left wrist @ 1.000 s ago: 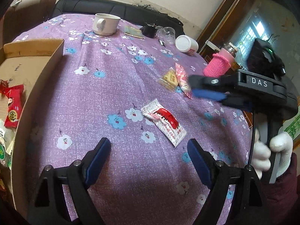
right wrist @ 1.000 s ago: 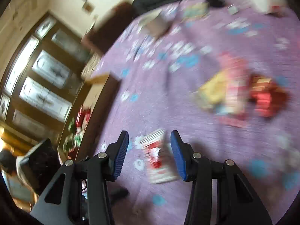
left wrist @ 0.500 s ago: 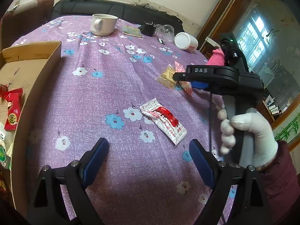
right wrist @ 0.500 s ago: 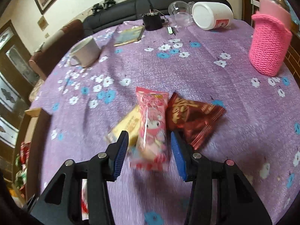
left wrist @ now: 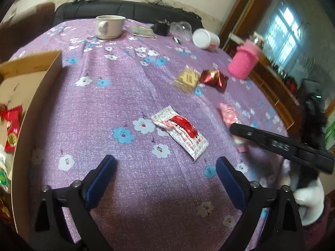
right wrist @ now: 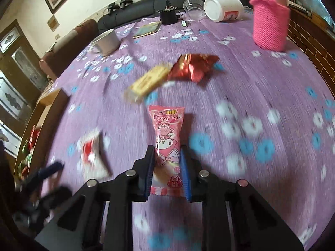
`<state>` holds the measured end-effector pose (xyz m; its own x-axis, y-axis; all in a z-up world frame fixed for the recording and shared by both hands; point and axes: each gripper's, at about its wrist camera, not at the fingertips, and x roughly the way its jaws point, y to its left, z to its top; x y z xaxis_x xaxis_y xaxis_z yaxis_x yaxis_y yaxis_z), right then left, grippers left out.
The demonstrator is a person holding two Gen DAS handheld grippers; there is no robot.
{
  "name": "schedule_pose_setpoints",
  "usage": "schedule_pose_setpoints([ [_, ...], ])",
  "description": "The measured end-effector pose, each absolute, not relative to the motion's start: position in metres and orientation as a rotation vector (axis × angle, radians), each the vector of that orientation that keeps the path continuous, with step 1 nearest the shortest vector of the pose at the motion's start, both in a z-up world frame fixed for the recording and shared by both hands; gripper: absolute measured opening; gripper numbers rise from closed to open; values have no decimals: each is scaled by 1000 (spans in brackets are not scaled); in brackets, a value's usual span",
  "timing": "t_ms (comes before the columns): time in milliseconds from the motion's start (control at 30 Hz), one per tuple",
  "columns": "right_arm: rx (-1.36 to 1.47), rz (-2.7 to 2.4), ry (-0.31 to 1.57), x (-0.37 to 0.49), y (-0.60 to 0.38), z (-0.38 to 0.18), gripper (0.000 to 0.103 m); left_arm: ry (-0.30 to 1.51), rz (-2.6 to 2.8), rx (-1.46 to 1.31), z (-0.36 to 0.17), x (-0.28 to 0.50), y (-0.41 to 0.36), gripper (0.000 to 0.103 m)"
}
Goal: Organize snacks
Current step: 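Grasp the pink cartoon packet with the right gripper, then grasp the white-red packet with the left gripper while the right holds the pink packet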
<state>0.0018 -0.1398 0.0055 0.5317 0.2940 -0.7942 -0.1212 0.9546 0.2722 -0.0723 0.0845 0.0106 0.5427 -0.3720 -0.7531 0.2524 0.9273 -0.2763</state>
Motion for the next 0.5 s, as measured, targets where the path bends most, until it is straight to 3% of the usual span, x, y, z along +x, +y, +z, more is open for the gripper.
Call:
schedule_pose_setpoints([
  [133, 261, 281, 929, -7, -149, 1, 25, 950, -345, -137, 12, -69, 76, 98],
  [200, 282, 289, 924, -8, -151, 1, 25, 957, -369, -186, 16, -64, 75, 89],
  [333, 286, 296, 917, -9, -151, 1, 25, 939, -342, -143, 21, -50, 56, 87],
  [400, 290, 298, 916, -9, -151, 1, 25, 953, -317, -66, 16, -41, 39, 70],
  [467, 292, 301, 916, -10, -152, 1, 25, 944, -287, 12, 13, -37, 27, 63],
  [500, 292, 301, 915, -11, -152, 1, 25, 938, -271, 69, 11, -36, 20, 55],
])
